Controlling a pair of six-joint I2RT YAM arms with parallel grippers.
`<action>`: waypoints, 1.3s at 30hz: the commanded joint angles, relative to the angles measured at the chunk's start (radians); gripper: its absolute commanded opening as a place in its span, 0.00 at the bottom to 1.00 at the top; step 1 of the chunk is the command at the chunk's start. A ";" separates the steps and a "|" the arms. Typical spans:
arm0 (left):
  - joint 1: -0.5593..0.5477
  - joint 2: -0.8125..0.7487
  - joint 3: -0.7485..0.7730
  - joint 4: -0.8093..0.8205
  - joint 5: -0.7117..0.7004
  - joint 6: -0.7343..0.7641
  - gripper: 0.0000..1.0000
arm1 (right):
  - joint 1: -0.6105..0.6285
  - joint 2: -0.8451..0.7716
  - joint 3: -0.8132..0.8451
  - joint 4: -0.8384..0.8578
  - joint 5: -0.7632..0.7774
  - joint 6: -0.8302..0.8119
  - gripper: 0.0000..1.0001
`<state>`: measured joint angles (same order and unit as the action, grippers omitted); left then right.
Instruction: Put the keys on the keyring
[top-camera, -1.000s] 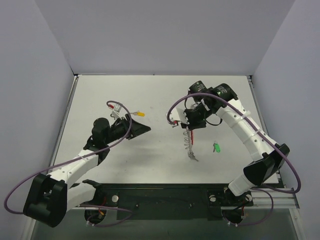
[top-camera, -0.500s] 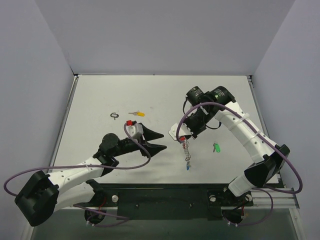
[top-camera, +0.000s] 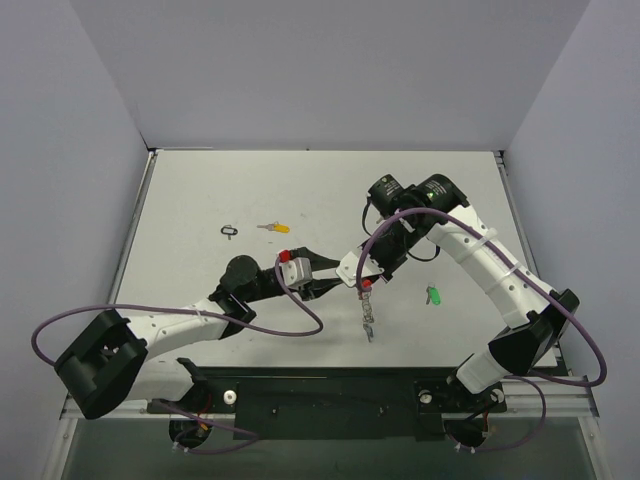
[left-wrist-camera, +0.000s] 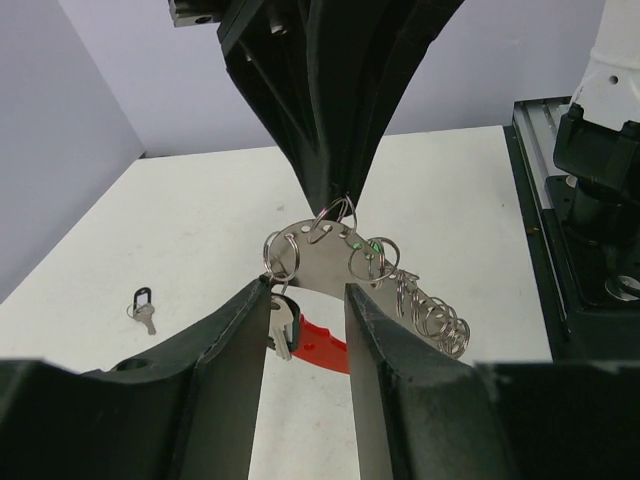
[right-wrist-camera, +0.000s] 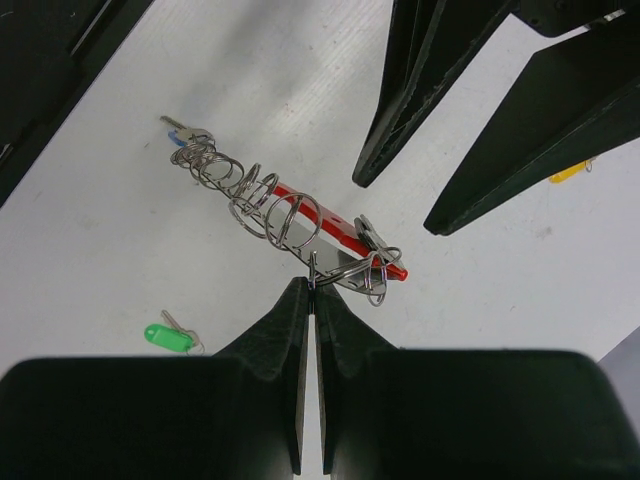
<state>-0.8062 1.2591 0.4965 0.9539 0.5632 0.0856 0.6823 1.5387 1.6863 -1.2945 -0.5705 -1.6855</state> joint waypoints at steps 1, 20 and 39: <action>-0.017 0.026 0.071 0.082 0.043 0.032 0.45 | 0.007 -0.005 0.032 -0.232 -0.054 -0.025 0.00; -0.057 0.092 0.122 0.100 0.047 0.031 0.34 | 0.007 -0.005 0.033 -0.246 -0.078 -0.028 0.00; -0.073 0.094 0.140 0.066 0.084 0.019 0.06 | 0.013 -0.011 0.029 -0.249 -0.094 -0.020 0.00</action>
<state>-0.8684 1.3563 0.5892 0.9962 0.6102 0.1116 0.6842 1.5391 1.6909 -1.3079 -0.6113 -1.6962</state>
